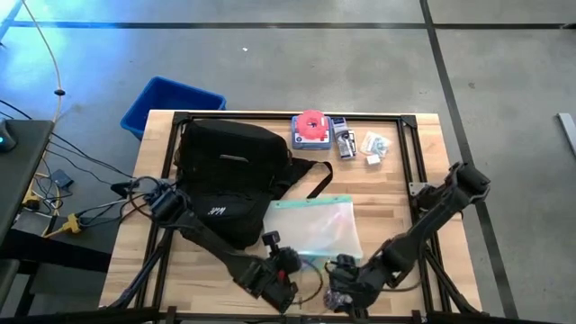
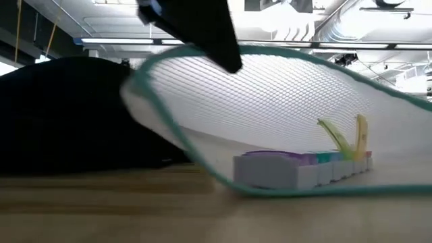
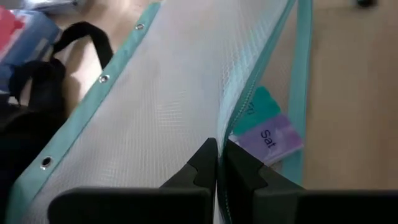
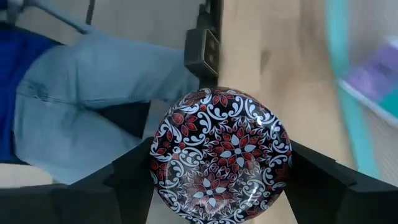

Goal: Unpack backpack
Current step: Put the scented candle into the zip bag

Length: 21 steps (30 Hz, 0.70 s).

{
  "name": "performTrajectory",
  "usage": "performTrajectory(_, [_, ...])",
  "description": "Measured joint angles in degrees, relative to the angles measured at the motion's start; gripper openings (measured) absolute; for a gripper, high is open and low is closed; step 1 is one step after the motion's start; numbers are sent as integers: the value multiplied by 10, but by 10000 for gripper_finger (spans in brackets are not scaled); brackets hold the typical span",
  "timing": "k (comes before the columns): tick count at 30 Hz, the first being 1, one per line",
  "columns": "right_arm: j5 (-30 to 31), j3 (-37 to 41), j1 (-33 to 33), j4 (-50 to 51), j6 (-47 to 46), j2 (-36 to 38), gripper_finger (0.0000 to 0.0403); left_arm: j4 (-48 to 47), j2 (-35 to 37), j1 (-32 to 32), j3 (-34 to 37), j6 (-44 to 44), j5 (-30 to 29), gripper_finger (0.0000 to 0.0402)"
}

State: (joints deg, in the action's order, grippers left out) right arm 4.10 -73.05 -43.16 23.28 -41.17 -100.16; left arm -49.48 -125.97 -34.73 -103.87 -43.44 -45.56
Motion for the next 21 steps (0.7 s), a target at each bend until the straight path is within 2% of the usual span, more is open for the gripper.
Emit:
performTrajectory(4, [42, -1, 25, -13, 57, -38, 267, 15, 3, 20, -1, 0, 10, 0])
performTrajectory(11, [157, 8, 98, -6, 119, -61, 270, 12, 3, 13, -1, -15, 13, 0])
performTrajectory(16, [149, 8, 141, -24, 137, -74, 275, -4, 3, -5, 0, -20, -9, 0])
performTrajectory(21, [159, 9, 164, -75, 147, -95, 300, -15, 4, -13, 0, -42, -23, 0])
